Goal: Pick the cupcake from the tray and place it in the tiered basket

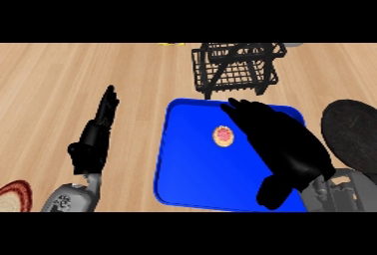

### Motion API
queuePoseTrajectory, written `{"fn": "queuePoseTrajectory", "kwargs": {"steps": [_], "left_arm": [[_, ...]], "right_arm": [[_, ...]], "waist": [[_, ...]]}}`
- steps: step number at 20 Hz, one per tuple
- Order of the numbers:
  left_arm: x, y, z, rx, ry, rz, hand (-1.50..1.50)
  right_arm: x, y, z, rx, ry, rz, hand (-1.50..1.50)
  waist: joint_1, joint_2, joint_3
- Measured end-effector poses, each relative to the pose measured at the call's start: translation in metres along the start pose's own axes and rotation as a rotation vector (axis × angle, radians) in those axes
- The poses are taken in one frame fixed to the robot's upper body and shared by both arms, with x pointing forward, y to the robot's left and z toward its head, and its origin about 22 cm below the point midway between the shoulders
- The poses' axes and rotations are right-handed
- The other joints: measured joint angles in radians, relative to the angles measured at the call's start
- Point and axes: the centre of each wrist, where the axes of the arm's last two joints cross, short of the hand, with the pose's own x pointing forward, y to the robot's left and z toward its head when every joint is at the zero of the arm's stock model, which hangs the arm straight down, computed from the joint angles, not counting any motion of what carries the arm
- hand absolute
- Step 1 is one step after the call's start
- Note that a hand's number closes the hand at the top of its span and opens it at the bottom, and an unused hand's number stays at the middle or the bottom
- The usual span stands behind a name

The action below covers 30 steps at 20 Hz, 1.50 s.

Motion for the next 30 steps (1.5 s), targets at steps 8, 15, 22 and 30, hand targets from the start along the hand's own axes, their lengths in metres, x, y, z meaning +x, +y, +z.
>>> {"fn": "queuePoseTrajectory", "kwargs": {"steps": [8, 15, 22, 30], "left_arm": [[0.007, -0.003, -0.011, -0.002, -0.003, -0.005, 0.00], [0.001, 0.000, -0.010, -0.002, -0.002, 0.004, 0.00], [-0.002, 0.000, -0.012, -0.008, 0.000, 0.003, 0.00], [-0.001, 0.001, -0.005, -0.009, 0.002, 0.005, 0.00]], "right_arm": [[-0.021, 0.009, -0.009, -0.014, 0.098, 0.009, -1.50], [-0.029, 0.027, -0.018, 0.024, 0.123, -0.028, -1.50], [-0.033, 0.041, -0.031, 0.032, 0.097, -0.044, -1.50], [-0.032, 0.045, -0.047, 0.056, 0.081, -0.060, -1.50]], "waist": [[-0.003, 0.001, 0.000], [-0.003, 0.001, 0.000], [-0.002, 0.001, 0.000], [-0.001, 0.001, 0.000]]}}
